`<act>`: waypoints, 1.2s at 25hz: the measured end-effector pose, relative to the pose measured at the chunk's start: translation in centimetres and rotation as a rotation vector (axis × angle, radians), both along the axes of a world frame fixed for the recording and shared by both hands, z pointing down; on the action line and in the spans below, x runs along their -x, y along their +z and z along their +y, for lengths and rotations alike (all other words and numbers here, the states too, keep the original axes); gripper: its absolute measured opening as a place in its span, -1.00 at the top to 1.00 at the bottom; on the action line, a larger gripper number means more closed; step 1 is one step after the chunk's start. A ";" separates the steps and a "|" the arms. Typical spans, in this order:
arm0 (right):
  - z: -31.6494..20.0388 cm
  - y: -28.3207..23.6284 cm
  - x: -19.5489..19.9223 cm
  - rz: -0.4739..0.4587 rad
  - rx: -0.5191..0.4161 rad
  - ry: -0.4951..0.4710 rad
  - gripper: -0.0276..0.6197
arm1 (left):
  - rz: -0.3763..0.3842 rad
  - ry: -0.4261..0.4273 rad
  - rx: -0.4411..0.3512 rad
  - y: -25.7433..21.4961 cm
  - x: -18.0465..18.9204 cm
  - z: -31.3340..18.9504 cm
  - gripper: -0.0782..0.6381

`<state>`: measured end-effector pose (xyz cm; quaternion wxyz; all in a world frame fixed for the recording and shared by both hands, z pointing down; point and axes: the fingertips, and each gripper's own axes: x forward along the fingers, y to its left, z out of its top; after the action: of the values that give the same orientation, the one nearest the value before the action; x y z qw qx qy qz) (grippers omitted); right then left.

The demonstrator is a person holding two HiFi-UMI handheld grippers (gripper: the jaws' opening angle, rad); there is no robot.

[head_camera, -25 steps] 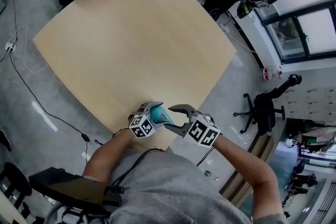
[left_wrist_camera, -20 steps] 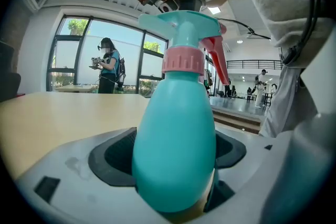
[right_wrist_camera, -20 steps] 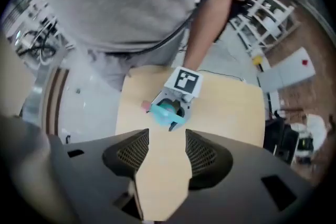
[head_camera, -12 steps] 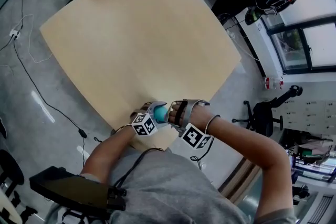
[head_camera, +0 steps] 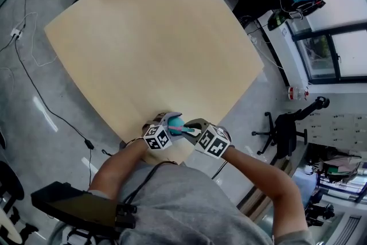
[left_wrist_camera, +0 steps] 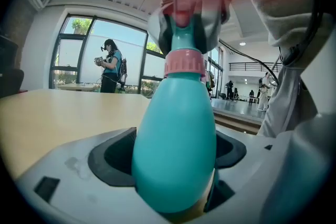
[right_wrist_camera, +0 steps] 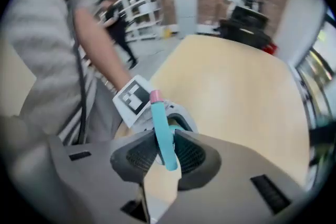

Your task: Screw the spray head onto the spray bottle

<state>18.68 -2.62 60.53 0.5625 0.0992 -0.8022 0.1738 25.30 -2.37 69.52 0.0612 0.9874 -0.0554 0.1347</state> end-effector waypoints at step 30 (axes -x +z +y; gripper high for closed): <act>3.7 -1.3 -1.1 0.229 -0.442 -1.689 0.42 | 0.011 -0.031 0.024 0.2 -0.3 -0.8 -0.32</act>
<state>19.74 1.04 59.22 0.5480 -0.4036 -0.5616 -0.4705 25.56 -3.14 69.72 0.0753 0.9864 -0.0690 0.1291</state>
